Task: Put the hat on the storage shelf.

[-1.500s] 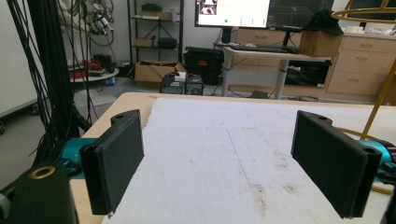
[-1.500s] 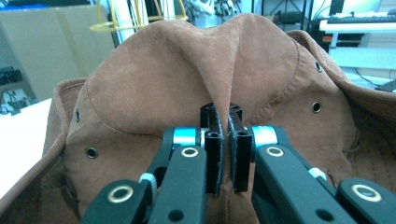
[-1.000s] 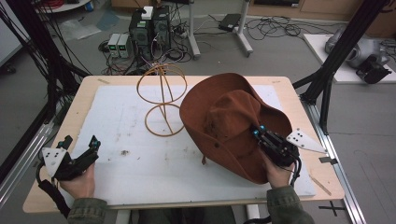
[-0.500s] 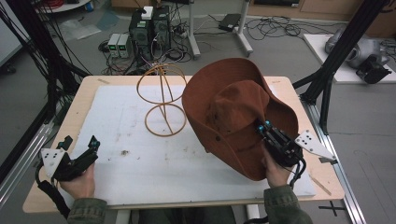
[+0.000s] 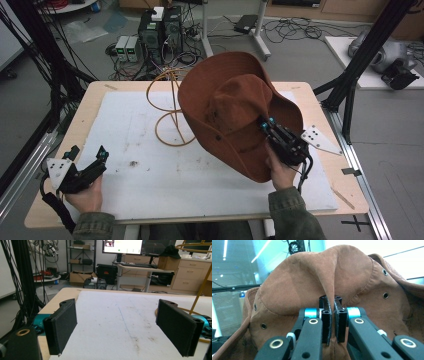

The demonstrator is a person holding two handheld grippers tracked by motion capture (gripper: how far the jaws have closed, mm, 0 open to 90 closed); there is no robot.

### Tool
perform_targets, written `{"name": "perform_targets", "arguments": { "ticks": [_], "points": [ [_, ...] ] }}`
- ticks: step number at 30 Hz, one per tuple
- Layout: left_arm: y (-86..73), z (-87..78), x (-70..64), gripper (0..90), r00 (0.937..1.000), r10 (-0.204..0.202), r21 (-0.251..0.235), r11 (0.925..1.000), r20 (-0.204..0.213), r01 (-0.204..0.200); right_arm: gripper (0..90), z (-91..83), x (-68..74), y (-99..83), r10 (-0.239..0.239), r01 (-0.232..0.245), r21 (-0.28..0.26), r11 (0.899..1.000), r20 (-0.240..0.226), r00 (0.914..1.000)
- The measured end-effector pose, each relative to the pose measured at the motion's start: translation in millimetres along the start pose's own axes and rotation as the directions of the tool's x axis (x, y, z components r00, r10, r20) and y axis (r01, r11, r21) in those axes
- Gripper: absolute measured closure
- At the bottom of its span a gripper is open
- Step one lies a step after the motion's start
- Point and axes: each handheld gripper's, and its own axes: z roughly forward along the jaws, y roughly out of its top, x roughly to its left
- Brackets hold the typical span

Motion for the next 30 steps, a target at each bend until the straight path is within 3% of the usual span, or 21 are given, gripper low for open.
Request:
{"name": "perform_targets", "arguments": {
  "ticks": [5, 13, 21, 30],
  "points": [
    [0.4, -0.7, 0.7, 17.3, 0.9999, -0.013, -0.004, 0.9999, 0.000, 0.013, 87.7, 20.6, 8.1, 2.3, -0.003, 0.003, -0.004, 1.000, -0.027, 0.9996],
    [1.9, -3.3, 3.1, 17.3, 0.9991, -0.040, -0.018, 0.9990, 0.012, 0.040, 87.7, 50.3, 14.3, 4.8, 0.008, -0.008, -0.014, 1.000, -0.031, 0.9995],
    [2.8, -5.1, 0.7, 17.3, 0.9989, -0.039, -0.022, 0.9990, 0.025, 0.040, 87.7, 82.1, 13.0, 7.8, 0.053, -0.055, -0.042, 0.998, -0.029, 0.9981],
    [3.7, -7.7, 4.9, 17.3, 0.9977, -0.064, -0.033, 0.9973, 0.020, 0.065, 87.7, 111.0, 9.2, 8.7, 0.079, -0.080, -0.036, 0.996, -0.010, 0.9968]
  ]
}}
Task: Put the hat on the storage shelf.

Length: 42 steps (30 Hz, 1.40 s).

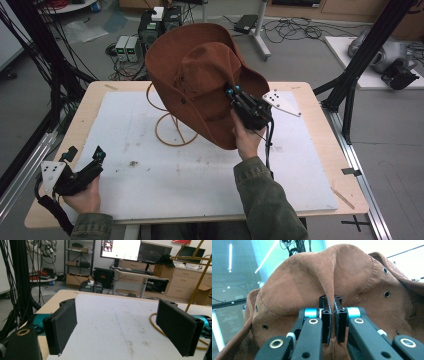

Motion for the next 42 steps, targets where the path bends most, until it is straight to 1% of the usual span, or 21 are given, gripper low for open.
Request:
{"name": "perform_targets", "arguments": {
  "ticks": [2, 4, 7, 9, 12, 13, 15, 16, 18, 20, 24, 27, 29, 31, 33, 36, 39, 41, 42],
  "points": [
    [0.2, -0.4, 0.2, 17.3, 1.0000, -0.007, -0.002, 1.0000, -0.002, 0.007, 87.7, 8.1, 0.4, 0.6, 0.004, -0.004, 0.002, 1.000, -0.001, 1.0000],
    [0.4, -0.9, 0.9, 17.3, 1.0000, -0.007, -0.003, 1.0000, -0.001, 0.007, 87.7, 13.9, 0.4, 2.6, -0.003, 0.003, 0.007, 1.000, -0.003, 1.0000],
    [0.5, -1.0, 1.5, 17.3, 1.0000, -0.009, -0.003, 1.0000, -0.002, 0.009, 87.7, 24.0, 2.3, 6.9, 0.003, -0.003, 0.005, 1.000, -0.007, 1.0000],
    [0.5, -0.9, 1.7, 17.3, 0.9999, -0.015, -0.004, 0.9999, 0.001, 0.015, 87.7, 30.6, 3.1, 9.1, -0.005, 0.005, 0.002, 1.000, -0.012, 0.9999],
    [0.8, -1.1, 1.7, 17.3, 0.9998, -0.020, -0.008, 0.9998, 0.002, 0.020, 87.7, 39.2, 5.7, 10.8, -0.011, 0.012, 0.016, 1.000, -0.018, 0.9998],
    [0.9, -1.1, 1.7, 17.3, 0.9997, -0.024, -0.010, 0.9997, 0.003, 0.024, 87.7, 42.2, 7.2, 10.7, -0.008, 0.008, 0.016, 1.000, -0.026, 0.9996],
    [0.9, -1.0, 1.8, 17.3, 0.9996, -0.028, -0.011, 0.9996, 0.004, 0.028, 87.7, 48.1, 9.9, 10.3, -0.018, 0.019, 0.020, 1.000, -0.032, 0.9993],
    [1.0, -1.1, 2.0, 17.3, 0.9996, -0.029, -0.010, 0.9995, 0.004, 0.029, 87.7, 51.1, 11.4, 9.7, -0.009, 0.010, 0.026, 1.000, -0.038, 0.9993],
    [1.0, -1.3, 2.9, 17.3, 0.9996, -0.029, -0.012, 0.9995, 0.004, 0.029, 87.7, 57.7, 13.5, 8.6, -0.011, 0.012, 0.033, 0.999, -0.041, 0.9991],
    [1.1, -1.5, 3.4, 17.3, 0.9993, -0.038, -0.014, 0.9992, 0.001, 0.038, 87.7, 64.1, 16.3, 7.0, -0.014, 0.016, 0.039, 0.999, -0.052, 0.9985],
    [0.9, -1.8, 5.6, 17.3, 0.9989, -0.047, -0.011, 0.9989, -0.001, 0.047, 87.6, 72.1, 22.1, 4.3, -0.010, 0.013, 0.053, 0.998, -0.067, 0.9977],
    [0.5, -1.9, 6.2, 17.3, 0.9986, -0.053, -0.011, 0.9985, -0.001, 0.053, 87.7, 75.6, 23.4, 2.1, -0.013, 0.017, 0.062, 0.998, -0.065, 0.9978],
    [0.5, -1.9, 6.2, 17.3, 0.9986, -0.053, -0.010, 0.9985, -0.001, 0.053, 87.6, 77.1, 23.1, 0.6, -0.017, 0.021, 0.074, 0.997, -0.058, 0.9982],
    [0.3, -1.4, 5.6, 17.3, 0.9985, -0.055, -0.012, 0.9984, -0.001, 0.055, 87.5, 78.2, 21.9, -0.9, -0.017, 0.022, 0.096, 0.995, -0.050, 0.9986],
    [0.0, -1.1, 5.3, 17.3, 0.9988, -0.048, -0.006, 0.9988, 0.001, 0.048, 87.4, 79.5, 21.6, -2.7, -0.017, 0.021, 0.119, 0.993, -0.039, 0.9991],
    [-1.0, 0.3, 3.6, 17.3, 0.9988, -0.049, -0.001, 0.9988, 0.006, 0.049, 87.3, 81.7, 20.4, -5.4, -0.004, 0.010, 0.146, 0.989, -0.046, 0.9990],
    [-1.7, 1.6, 2.0, 17.4, 0.9991, -0.040, 0.007, 0.9992, 0.012, 0.040, 87.2, 83.7, 19.5, -7.6, 0.001, 0.007, 0.178, 0.984, -0.048, 0.9989],
    [-2.1, 2.3, 1.0, 17.3, 0.9992, -0.036, 0.011, 0.9993, 0.017, 0.036, 87.1, 84.8, 18.4, -9.4, 0.013, -0.002, 0.209, 0.978, -0.047, 0.9988],
    [-2.2, 2.6, 0.7, 17.3, 0.9992, -0.036, 0.009, 0.9993, 0.018, 0.036, 87.0, 85.5, 18.0, -10.5, 0.009, 0.001, 0.224, 0.975, -0.046, 0.9989]
  ]
}}
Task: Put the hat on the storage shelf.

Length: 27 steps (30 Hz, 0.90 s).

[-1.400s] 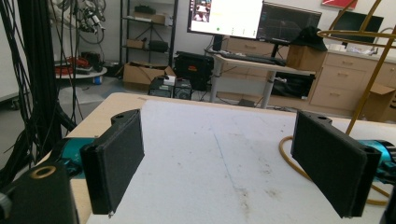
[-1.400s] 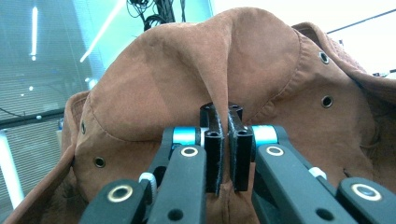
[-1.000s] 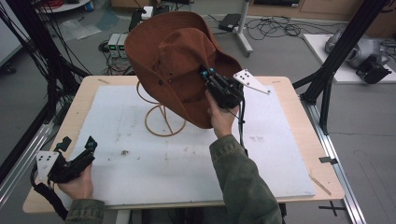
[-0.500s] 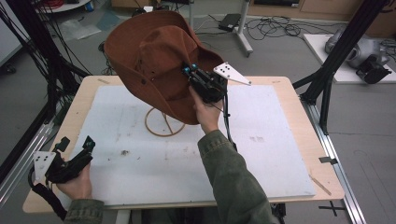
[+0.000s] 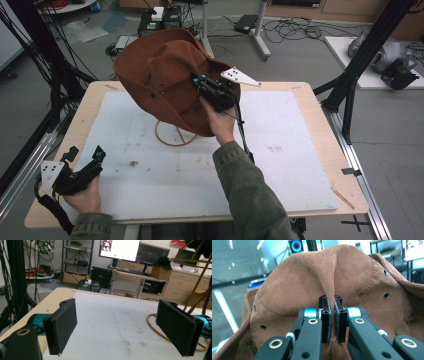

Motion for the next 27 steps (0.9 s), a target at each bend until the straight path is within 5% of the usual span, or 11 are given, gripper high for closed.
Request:
{"name": "perform_targets", "arguments": {
  "ticks": [11, 27],
  "points": [
    [-0.9, 1.1, 0.5, 17.4, 1.0000, -0.001, 0.006, 1.0000, -0.001, 0.001, 86.8, 4.3, 8.4, -3.9, -0.060, 0.061, 0.061, 0.996, -0.021, 0.9980],
    [-1.7, 2.2, 1.6, 17.5, 1.0000, 0.000, 0.010, 1.0000, -0.001, 0.000, 83.6, 11.3, 12.6, 8.6, -0.058, 0.056, 0.067, 0.996, 0.035, 0.9977]
  ]
}}
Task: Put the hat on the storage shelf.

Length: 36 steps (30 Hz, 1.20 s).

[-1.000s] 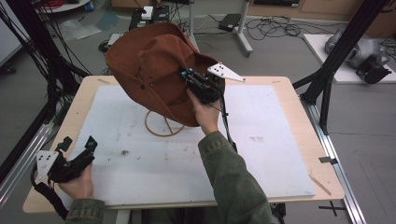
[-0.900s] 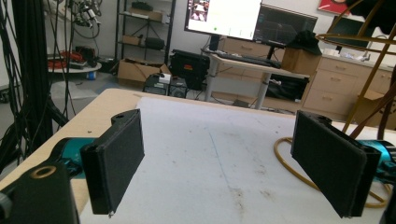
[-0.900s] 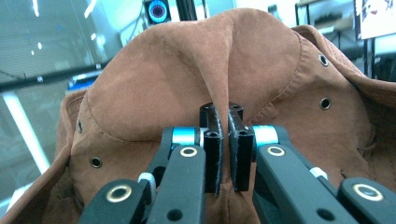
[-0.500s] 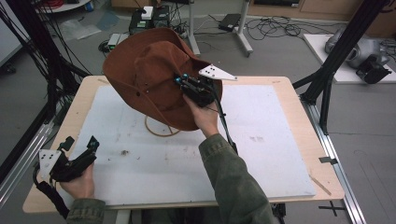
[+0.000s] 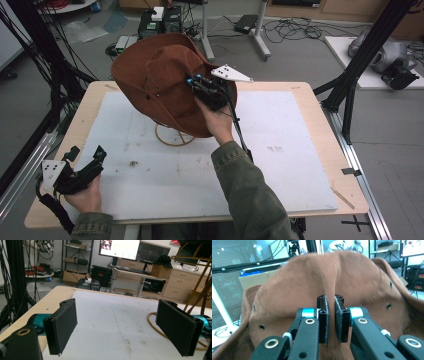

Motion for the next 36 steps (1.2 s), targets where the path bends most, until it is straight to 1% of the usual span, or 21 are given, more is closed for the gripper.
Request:
{"name": "perform_targets", "arguments": {
  "ticks": [3, 5, 13, 17, 18, 19, 21, 22, 24, 26, 28, 29, 30, 32, 36],
  "points": [
    [0.0, 0.0, 0.0, 17.5, 1.0000, -0.001, -0.002, 1.0000, 0.000, 0.001, 83.6, 3.7, 3.1, 5.5, -0.022, 0.021, 0.046, 0.999, 0.010, 0.9997],
    [0.0, 0.0, -0.3, 17.5, 1.0000, -0.005, -0.004, 1.0000, 0.000, 0.005, 82.5, 4.7, 5.3, 5.9, -0.039, 0.038, 0.063, 0.997, 0.016, 0.9991],
    [0.4, -0.9, 1.4, 17.6, 0.9999, -0.011, -0.006, 0.9999, -0.002, 0.011, 72.9, 4.7, 8.1, 6.1, -0.045, 0.045, 0.069, 0.997, 0.000, 0.9990],
    [0.5, -0.9, 1.1, 17.5, 0.9999, -0.011, -0.006, 0.9999, -0.002, 0.011, 70.4, 4.7, 7.7, 5.9, -0.047, 0.047, 0.077, 0.996, -0.003, 0.9989],
    [0.4, -0.8, 1.2, 17.6, 1.0000, -0.009, -0.006, 0.9999, -0.001, 0.009, 68.3, 4.4, 7.4, 6.1, -0.047, 0.047, 0.077, 0.996, -0.004, 0.9989],
    [0.4, -0.7, 1.1, 17.6, 0.9999, -0.010, -0.006, 0.9999, -0.001, 0.010, 63.7, 4.3, 7.2, 6.2, -0.041, 0.041, 0.074, 0.996, -0.005, 0.9991],
    [0.3, -0.6, 1.5, 17.5, 1.0000, -0.008, -0.005, 1.0000, -0.001, 0.008, 50.9, 3.8, 6.0, 6.8, -0.028, 0.029, 0.073, 0.997, -0.013, 0.9995],
    [0.3, -0.4, 1.3, 17.5, 0.9999, -0.011, -0.007, 0.9999, -0.001, 0.011, 46.7, 3.6, 5.1, 7.0, -0.023, 0.024, 0.074, 0.997, -0.020, 0.9995],
    [0.3, -0.4, 1.1, 17.6, 0.9999, -0.010, -0.005, 0.9999, -0.001, 0.010, 40.4, 2.4, 4.1, 7.4, -0.029, 0.030, 0.077, 0.997, -0.012, 0.9995],
    [0.2, -0.2, 0.6, 17.5, 1.0000, -0.010, -0.006, 0.9999, 0.001, 0.010, 33.2, 1.1, 2.6, 8.3, -0.023, 0.025, 0.074, 0.997, -0.018, 0.9996],
    [0.1, -0.2, 0.2, 17.6, 1.0000, -0.007, -0.004, 1.0000, 0.002, 0.007, 26.2, -0.2, 1.8, 8.9, -0.020, 0.020, 0.074, 0.997, -0.006, 0.9998],
    [0.1, -0.1, 0.0, 17.6, 1.0000, -0.008, -0.005, 1.0000, 0.003, 0.008, 21.1, -0.7, 1.3, 9.0, -0.028, 0.028, 0.080, 0.996, 0.000, 0.9996],
    [0.0, 0.0, -0.1, 17.6, 1.0000, -0.007, -0.004, 1.0000, 0.003, 0.007, 19.4, -1.0, 1.1, 9.0, -0.033, 0.033, 0.086, 0.996, 0.004, 0.9994],
    [0.0, 0.1, -0.2, 17.6, 1.0000, -0.007, -0.005, 1.0000, 0.003, 0.007, 19.1, -2.7, 0.6, 9.0, -0.041, 0.040, 0.102, 0.994, 0.010, 0.9991],
    [0.0, 0.2, 0.0, 17.5, 1.0000, -0.005, -0.005, 1.0000, 0.002, 0.005, 16.4, -10.1, -0.9, 7.5, -0.060, 0.057, 0.108, 0.993, 0.027, 0.9978]
  ]
}}
